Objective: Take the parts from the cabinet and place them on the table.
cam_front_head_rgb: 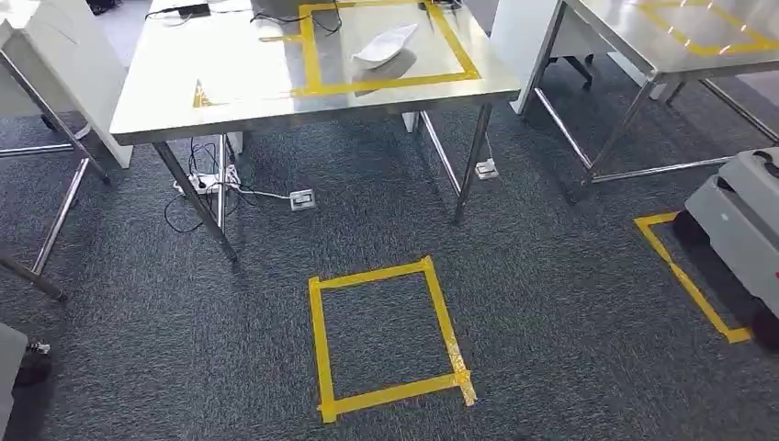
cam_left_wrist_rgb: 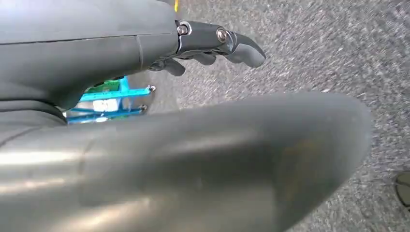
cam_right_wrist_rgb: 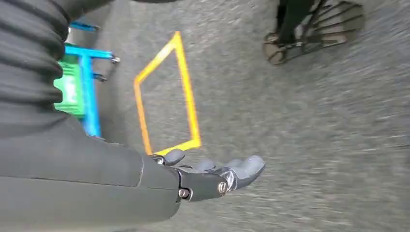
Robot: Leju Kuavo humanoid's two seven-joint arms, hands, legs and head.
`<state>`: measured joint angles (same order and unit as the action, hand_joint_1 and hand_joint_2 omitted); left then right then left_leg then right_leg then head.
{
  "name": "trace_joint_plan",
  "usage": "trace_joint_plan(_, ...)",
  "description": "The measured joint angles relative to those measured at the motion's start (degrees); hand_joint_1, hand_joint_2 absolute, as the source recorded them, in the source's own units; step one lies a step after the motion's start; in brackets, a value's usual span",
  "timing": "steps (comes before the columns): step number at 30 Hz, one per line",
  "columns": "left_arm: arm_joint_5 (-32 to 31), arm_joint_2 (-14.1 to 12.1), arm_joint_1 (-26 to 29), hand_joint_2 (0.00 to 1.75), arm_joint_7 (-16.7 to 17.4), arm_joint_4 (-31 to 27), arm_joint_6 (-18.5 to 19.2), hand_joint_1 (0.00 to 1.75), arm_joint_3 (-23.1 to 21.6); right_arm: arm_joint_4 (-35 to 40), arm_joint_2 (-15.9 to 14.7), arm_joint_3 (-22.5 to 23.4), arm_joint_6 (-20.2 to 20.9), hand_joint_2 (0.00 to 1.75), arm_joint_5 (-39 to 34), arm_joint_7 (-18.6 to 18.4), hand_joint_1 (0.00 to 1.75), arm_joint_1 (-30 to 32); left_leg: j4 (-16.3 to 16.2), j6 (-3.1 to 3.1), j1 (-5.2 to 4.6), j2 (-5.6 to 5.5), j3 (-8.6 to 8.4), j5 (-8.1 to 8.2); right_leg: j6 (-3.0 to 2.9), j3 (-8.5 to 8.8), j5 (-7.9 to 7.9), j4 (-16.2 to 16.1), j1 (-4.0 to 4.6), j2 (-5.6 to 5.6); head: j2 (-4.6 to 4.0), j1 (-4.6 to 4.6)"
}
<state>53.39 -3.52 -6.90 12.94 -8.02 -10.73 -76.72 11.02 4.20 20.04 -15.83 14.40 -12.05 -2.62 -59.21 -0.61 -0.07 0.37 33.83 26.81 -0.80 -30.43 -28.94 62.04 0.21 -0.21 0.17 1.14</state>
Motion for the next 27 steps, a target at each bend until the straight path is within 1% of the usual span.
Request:
trace_joint_plan(1, -0.4, 0.2, -0.2, 0.00, -0.2, 0.0, -0.1, 0.00, 0.0, 0.0, 0.0, 0.0, -0.8, 1.75, -0.1, -1.0, 0.00, -0.1, 0.0, 0.32, -0.13, 0.04, 0.32, -0.39, -0.66, 1.91, -1.86, -3.3, 0.19, 0.08, 0.00, -0.04)
trace_joint_plan(2, -0.8, 0.1, -0.5, 0.00, -0.1, 0.0, -0.1, 0.00, 0.0, 0.0, 0.1, 0.0, -1.7, 1.75, -0.3, -1.7, 0.00, -0.1, 0.0, 0.65, -0.06, 0.04, 0.41, -0.80, -0.39, 2.12, -1.56, -4.2, 0.30, 0.05, 0.00, -0.02)
trace_joint_plan(3, -1.0, 0.1, -0.9, 0.00, -0.1, 0.0, -0.1, 0.00, -0.1, 0.0, 0.2, 0.0, -2.2, 1.75, -0.5, -2.0, 0.00, 0.0, 0.2, 1.03, 0.10, 0.02, 0.39, -1.27, -0.57, 1.80, -1.08, -4.2, 0.55, 0.08, 0.00, -0.04)
trace_joint_plan(4, -1.2, 0.1, -1.2, 0.00, -0.1, 0.0, -0.1, 0.00, -0.3, 0.0, 0.2, 0.0, -2.4, 1.75, -0.6, -2.3, 0.00, 0.1, 0.4, 1.37, 0.23, 0.02, 0.55, -1.79, -0.75, 1.56, -0.93, -4.3, 0.66, 0.05, 0.00, -0.02)
trace_joint_plan(5, -1.3, 0.1, -1.2, 0.00, -0.1, 0.0, -0.1, 0.00, -0.5, 0.0, 0.3, 0.0, -2.4, 1.75, -0.7, -2.4, 0.00, 0.2, 0.6, 1.85, 0.02, -0.03, 0.64, -2.33, -1.22, 0.98, -0.12, -4.8, 0.32, 0.00, 0.00, -0.04)
trace_joint_plan(6, -1.3, 0.0, -1.3, 0.00, -0.1, 0.1, -0.1, 0.00, -0.9, -0.1, 0.5, 0.0, -2.6, 1.75, -0.9, -2.5, 0.00, 0.1, 0.2, 2.06, 0.15, -0.13, 1.14, -1.54, -1.36, 0.80, 0.74, -5.4, -0.11, -0.52, 0.00, -0.04)
trace_joint_plan(7, -1.4, 0.0, -1.4, 0.00, 0.0, 0.0, 0.1, 0.00, -1.2, -0.1, 0.5, 0.0, -2.7, 1.75, -1.1, -2.2, 0.00, 0.0, -1.1, 2.44, 0.10, -0.24, 1.71, 1.04, -1.82, 0.25, 1.39, -5.7, -0.14, -0.26, 0.00, -0.15)
trace_joint_plan(8, -1.5, 0.0, -1.4, 0.00, 0.1, 0.0, 0.1, 0.00, -1.2, -0.1, 0.6, 0.0, -2.7, 1.75, -1.6, -1.6, 0.00, 0.0, -4.4, 2.74, 0.25, -0.28, 2.46, 4.68, -2.00, -0.50, 1.99, -5.7, -0.15, -0.26, 0.00, -0.17)
trace_joint_plan(9, -1.7, 0.0, -1.6, 0.00, 0.2, 0.0, 0.1, 0.00, -1.4, -0.1, 0.8, 0.0, -2.4, 1.75, -2.1, -0.7, 0.00, 0.1, -8.5, 2.98, 0.40, -0.27, 3.36, 7.91, -2.02, -1.31, 2.59, -5.6, -0.12, -0.27, 0.00, -0.20)
trace_joint_plan(10, -1.9, -0.1, -1.7, 0.00, 0.2, 0.0, 0.1, 0.00, -1.7, -0.1, 0.9, 0.1, -2.2, 1.75, -2.5, -0.1, 0.00, 0.2, -12.3, 3.21, 0.42, -0.27, 4.01, 9.92, -1.97, -2.11, 3.17, -5.5, -0.09, -0.35, 0.00, -0.17)
trace_joint_plan(11, -2.0, -0.3, -1.8, 0.00, 0.2, 0.0, 0.1, 0.00, -1.7, -0.1, 1.1, 0.1, -1.8, 1.75, -2.8, 0.3, 0.00, 0.2, -15.1, 3.37, 0.42, -0.27, 4.11, 10.08, -1.92, -3.06, 3.83, -5.3, -0.09, -0.44, 0.00, -0.20)
trace_joint_plan(12, -2.1, -0.4, -1.9, 0.00, -0.1, 0.0, 0.0, 0.00, -2.0, -0.1, 1.2, 0.1, -1.5, 1.75, -2.7, 0.3, 0.00, 0.1, -15.7, 3.45, 0.45, -0.27, 3.36, 8.42, -1.82, -4.12, 4.42, -5.0, -0.12, -0.49, 0.00, -0.20)
trace_joint_plan(13, -2.4, -0.6, -2.0, 0.00, -0.5, 0.0, -0.2, 0.00, -2.2, -0.1, 1.5, 0.1, -0.6, 1.75, -1.8, -0.1, 0.00, 0.1, -14.2, 3.49, 0.48, -0.26, 1.59, 5.74, -1.68, -5.04, 4.98, -4.6, -0.15, -0.55, 0.00, -0.22)
trace_joint_plan(14, -2.5, -0.7, -2.1, 0.00, -0.9, 0.0, -0.2, 0.00, -2.5, -0.1, 1.7, 0.1, 0.4, 1.75, -0.8, -0.9, 0.00, 0.1, -11.0, 3.48, 0.55, -0.27, -0.96, 3.52, -1.51, -6.04, 5.51, -4.1, -0.25, -0.55, 0.00, -0.20)
trace_joint_plan(15, -2.7, -0.9, -2.3, 0.00, -1.2, 0.0, -0.2, 0.00, -2.7, -0.1, 1.9, -0.1, 1.5, 1.75, 0.4, -1.9, 0.00, 0.1, -6.2, 3.47, 0.64, -0.29, -4.54, 2.67, -1.28, -6.99, 6.02, -3.7, -0.32, -0.54, 0.00, -0.22)
trace_joint_plan(16, -3.0, -1.0, -2.7, 0.00, -1.1, 0.0, 0.1, 0.00, -2.8, -0.1, 2.0, -0.5, 2.2, 1.75, 0.9, -2.4, 0.00, 0.0, -0.9, 3.43, 0.62, -0.37, -7.87, 5.81, -0.93, -7.61, 6.38, -3.4, -0.18, -0.54, 0.00, -0.24)
trace_joint_plan(17, -3.3, -1.1, -2.9, 0.00, -1.2, 0.0, 0.5, 0.00, -3.1, -0.1, 2.2, -0.6, 2.6, 1.75, 0.8, -2.4, 0.00, 0.1, 2.4, 2.87, 0.09, -0.55, -9.59, 6.87, -0.56, -7.89, 6.73, -3.1, -0.14, -0.56, 0.00, -0.17)
trace_joint_plan(18, -3.5, -1.2, -2.8, 0.00, -1.2, 0.0, 1.0, 0.00, -3.4, -0.1, 2.3, -0.6, 3.1, 1.75, 0.3, -1.8, 0.00, 0.0, 2.2, 1.98, 0.18, -0.57, -8.55, 6.59, -0.21, -7.65, 7.19, -3.3, -0.11, -0.62, 0.00, 0.00)
trace_joint_plan(19, -3.3, -1.4, -2.8, 1.75, -1.1, 0.0, 1.9, 0.00, -3.7, -0.1, 2.3, -0.6, 3.8, 1.75, -0.5, -0.4, 0.00, 0.0, 1.8, 1.35, -0.11, -0.45, -8.30, 6.33, 0.13, -7.70, 7.86, -3.6, -0.24, -0.59, 0.00, -0.39)
trace_joint_plan(20, -3.0, -1.4, -2.8, 1.75, -0.8, 0.0, 2.5, 0.00, -3.8, -0.1, 2.3, -0.6, 4.4, 1.75, -1.2, 1.0, 0.00, 0.0, 1.8, 0.67, -0.23, -0.33, -8.07, 5.99, 0.65, -7.71, 8.38, -3.9, -0.31, -0.55, -0.02, -0.44)
trace_joint_plan(21, -3.0, -1.4, -2.5, 1.75, 0.0, 0.0, 3.0, 0.00, -4.0, -0.1, 2.2, -0.6, 5.1, 1.75, -1.8, 2.3, 0.00, 0.1, 2.1, -0.03, 0.23, -0.02, -7.70, 5.09, 0.97, -7.92, 8.53, -3.7, -0.45, -0.46, 0.00, -0.63)
trace_joint_plan(22, -3.0, -1.4, -2.3, 1.75, 1.2, 0.1, 3.5, 0.00, -4.1, -0.1, 2.2, -0.6, 6.2, 1.75, -2.5, 3.7, 0.00, 0.1, 2.1, -0.37, 0.22, 0.05, -7.13, 4.57, 1.28, -8.60, 6.15, -2.1, -0.51, -0.20, 0.00, -0.52)
trace_joint_plan(23, -3.0, -1.4, -1.9, 1.75, 2.0, 0.1, 3.7, 0.00, -4.2, -0.1, 2.2, -0.5, 7.1, 1.75, -3.0, 4.5, 0.00, 0.1, 2.0, -0.71, 0.25, 0.15, -6.50, 4.04, 1.58, -9.81, 2.92, 1.4, -0.61, -0.19, 0.00, -0.48)
trace_joint_plan(24, -3.0, -1.4, -1.3, 1.75, 2.4, 0.1, 3.8, 0.00, -4.2, -0.1, 2.2, -0.4, 7.8, 1.75, -3.1, 5.1, 0.00, 0.1, 2.0, -0.78, 0.23, 0.46, -5.76, 3.51, 1.83, -11.38, -0.40, 6.3, -0.75, -0.20, 0.00, -0.48)
trace_joint_plan(25, -3.1, -1.3, -0.8, 1.75, 2.5, -0.1, 3.9, 0.00, -4.1, -0.1, 2.1, -0.4, 8.5, 1.75, -3.1, 5.6, 0.00, 0.2, 1.9, -0.82, 0.18, 0.59, -5.00, 3.04, 2.00, -12.65, -2.89, 10.8, -0.80, -0.20, 0.00, -0.50)
trace_joint_plan(26, -3.8, -1.3, -0.4, 1.75, 2.4, -0.4, 4.0, 0.00, -3.7, -0.1, 2.0, -0.4, 9.0, 1.75, -3.1, 6.0, 0.00, 0.6, 1.7, -0.78, 0.17, 0.60, -4.28, 2.62, 2.09, -13.01, -4.42, 13.8, -0.80, -0.20, 0.00, -0.48)
trace_joint_plan(27, -4.6, -1.2, 0.0, 1.75, 2.2, -0.9, 4.2, 0.00, -3.1, -0.1, 1.9, -0.4, 9.4, 1.75, -3.3, 6.1, 0.00, 0.9, 1.5, -0.70, 0.17, 0.59, -3.68, 2.22, 2.08, -11.93, -4.56, 14.0, -0.80, -0.19, 0.00, -0.48)
